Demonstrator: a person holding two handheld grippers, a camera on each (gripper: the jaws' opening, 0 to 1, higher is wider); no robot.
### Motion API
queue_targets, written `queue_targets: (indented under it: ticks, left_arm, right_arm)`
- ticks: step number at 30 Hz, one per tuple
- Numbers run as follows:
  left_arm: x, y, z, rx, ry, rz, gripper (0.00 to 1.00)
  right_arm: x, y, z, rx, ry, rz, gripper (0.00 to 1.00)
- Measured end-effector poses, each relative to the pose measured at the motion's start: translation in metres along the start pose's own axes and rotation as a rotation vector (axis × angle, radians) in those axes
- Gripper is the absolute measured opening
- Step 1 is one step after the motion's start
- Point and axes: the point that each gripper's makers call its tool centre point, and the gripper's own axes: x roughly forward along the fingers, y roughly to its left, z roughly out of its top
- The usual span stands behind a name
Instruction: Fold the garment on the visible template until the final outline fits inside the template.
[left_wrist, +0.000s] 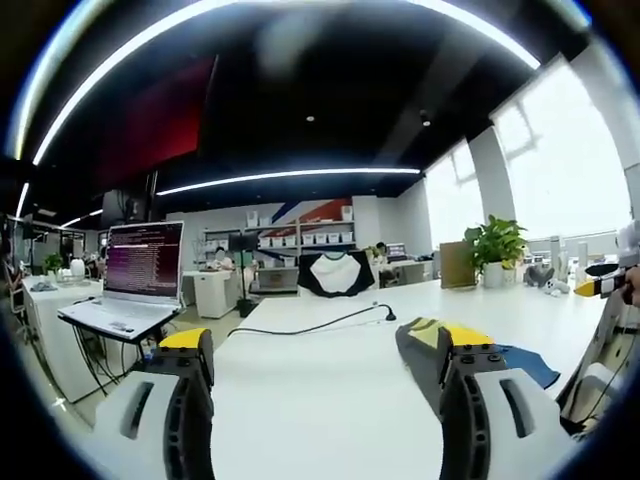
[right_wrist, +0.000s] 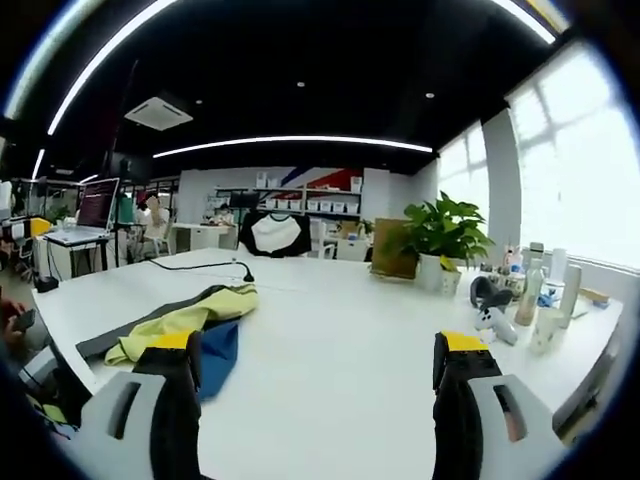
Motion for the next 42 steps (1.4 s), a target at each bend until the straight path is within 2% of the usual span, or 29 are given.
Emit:
queue_targets:
  ticks: [3, 12, 16, 22, 34, 42]
  left_arm:
    - [0.0, -0.003, 0.002, 0.015, -0.002, -0.004, 0.98]
    - [0.002, -0.004, -0.001, 0.018, 0.015, -0.009, 0.99]
    - [0.003, -0.003, -0.002, 0.016, 0.016, -0.009, 0.99]
    - [0.004, -0.006, -0.004, 0.007, 0.019, -0.022, 0.99]
    - [0.006, -0.006, -0.007, 0.009, 0.028, -0.025, 0.99]
    - [0.009, -0.008, -0.011, 0.007, 0.042, -0.029, 0.99]
  right_arm:
    - [-0.003, -0.005, 0.006, 0.005, -0.013, -0.021, 0.99]
    - [-0.006, -0.013, 0.005, 0.024, -0.01, -0.041, 0.99]
    - [-0.004, -0.01, 0.007, 0.023, -0.026, -0.036, 0.99]
    - [-0.002, -0.003, 0.006, 0.022, -0.018, -0.011, 0.99]
    - [-0.001, 0.0, 0.005, -0.006, -0.011, -0.02, 0.99]
    - [0.003, 0.005, 0.007, -0.001, -0.005, -0.001, 0.99]
